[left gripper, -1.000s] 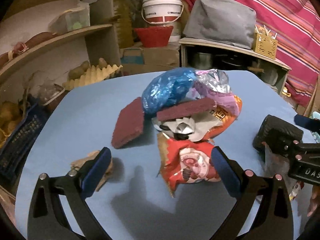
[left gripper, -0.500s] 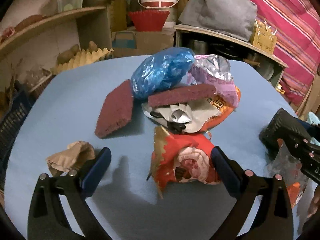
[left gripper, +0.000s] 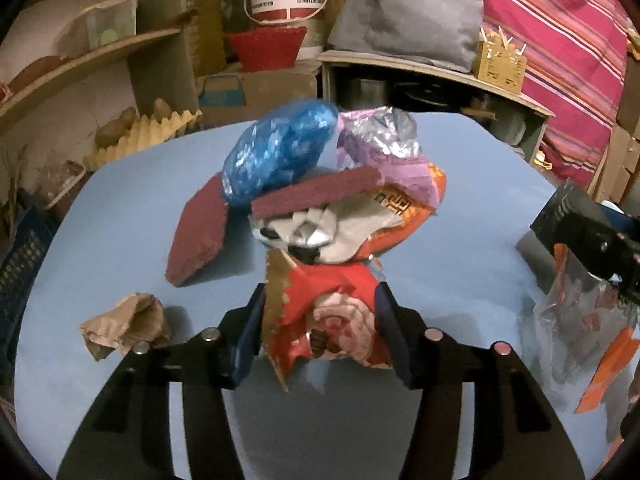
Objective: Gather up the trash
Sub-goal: 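Grasp the dark pouch with the right tool while the left tool grasps the red wrapper, then carry both items over the wastebasket and open both tools to drop them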
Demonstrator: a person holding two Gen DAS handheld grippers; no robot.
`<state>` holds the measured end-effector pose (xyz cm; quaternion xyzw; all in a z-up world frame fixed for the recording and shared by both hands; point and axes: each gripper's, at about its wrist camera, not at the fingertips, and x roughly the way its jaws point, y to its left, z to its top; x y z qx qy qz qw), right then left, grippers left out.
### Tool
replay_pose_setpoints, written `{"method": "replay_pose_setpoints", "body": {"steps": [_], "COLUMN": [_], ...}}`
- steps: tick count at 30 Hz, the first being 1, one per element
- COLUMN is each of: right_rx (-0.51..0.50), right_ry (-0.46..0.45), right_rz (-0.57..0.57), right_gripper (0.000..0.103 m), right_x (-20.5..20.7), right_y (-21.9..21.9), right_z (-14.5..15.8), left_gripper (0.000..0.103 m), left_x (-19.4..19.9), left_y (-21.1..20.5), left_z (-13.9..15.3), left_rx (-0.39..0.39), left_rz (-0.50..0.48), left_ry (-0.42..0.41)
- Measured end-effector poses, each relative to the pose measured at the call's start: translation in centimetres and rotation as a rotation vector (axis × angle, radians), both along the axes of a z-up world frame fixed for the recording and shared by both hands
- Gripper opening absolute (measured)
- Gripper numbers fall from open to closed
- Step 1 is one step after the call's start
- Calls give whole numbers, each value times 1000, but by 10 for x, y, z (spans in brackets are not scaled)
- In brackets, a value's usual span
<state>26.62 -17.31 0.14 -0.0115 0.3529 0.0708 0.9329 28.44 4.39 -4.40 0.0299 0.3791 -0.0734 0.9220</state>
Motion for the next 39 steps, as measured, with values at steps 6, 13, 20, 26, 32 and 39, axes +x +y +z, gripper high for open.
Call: {"method": "replay_pose_setpoints", "body": {"steps": [6, 13, 20, 26, 32, 39], "right_rx": [53, 18, 28, 48, 41, 23], "right_ry": [-36, -60, -83, -125, -165, -154], "right_rz": [-25, -47, -80, -127, -201, -317], "right_gripper": [57, 57, 57, 57, 57, 57], "right_x": [-9, -20, -33, -49, -68, -89], "right_y": [-15, -29, -53, -87, -133, -200], "right_z": [12, 17, 27, 44, 56, 54], "left_gripper": [53, 53, 53, 53, 53, 53], "left_x": [-6, -9, -31, -40, -51, -54], "left_y": [8, 14, -6, -40, -94, -162], "left_z": [21, 39, 76, 93, 102, 102], "left_rx": [-43, -40, -72, -103, -73, -99], "left_rz": [44, 82, 33, 8, -43, -118], "left_ry": [-48, -83, -170, -188, -227, -224]}}
